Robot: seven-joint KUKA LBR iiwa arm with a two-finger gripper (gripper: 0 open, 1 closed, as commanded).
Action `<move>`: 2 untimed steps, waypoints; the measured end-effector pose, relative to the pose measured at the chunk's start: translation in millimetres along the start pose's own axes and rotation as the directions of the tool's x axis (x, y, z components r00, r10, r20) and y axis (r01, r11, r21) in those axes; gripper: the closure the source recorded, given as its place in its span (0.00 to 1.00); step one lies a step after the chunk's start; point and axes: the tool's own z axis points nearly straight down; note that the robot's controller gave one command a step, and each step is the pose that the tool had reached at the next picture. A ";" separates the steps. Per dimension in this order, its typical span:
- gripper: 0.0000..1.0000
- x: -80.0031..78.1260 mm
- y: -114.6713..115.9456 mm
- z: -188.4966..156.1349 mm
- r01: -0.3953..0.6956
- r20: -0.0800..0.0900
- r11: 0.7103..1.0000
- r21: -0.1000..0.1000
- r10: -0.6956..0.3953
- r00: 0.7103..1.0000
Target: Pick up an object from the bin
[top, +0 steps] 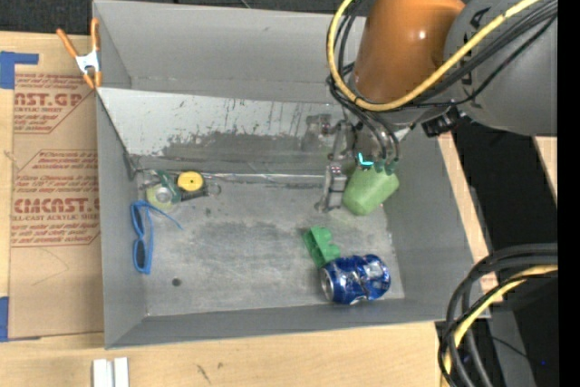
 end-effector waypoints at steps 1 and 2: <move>0.00 69.6 -66.8 138.8 -0.085 0.013 0.996 -0.004 0.085 0.996; 0.00 94.6 -49.3 113.0 -0.280 0.004 0.960 -0.003 0.280 0.960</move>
Offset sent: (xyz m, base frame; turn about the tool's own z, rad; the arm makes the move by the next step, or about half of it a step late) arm -0.0741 -0.0672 -0.1424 0.0789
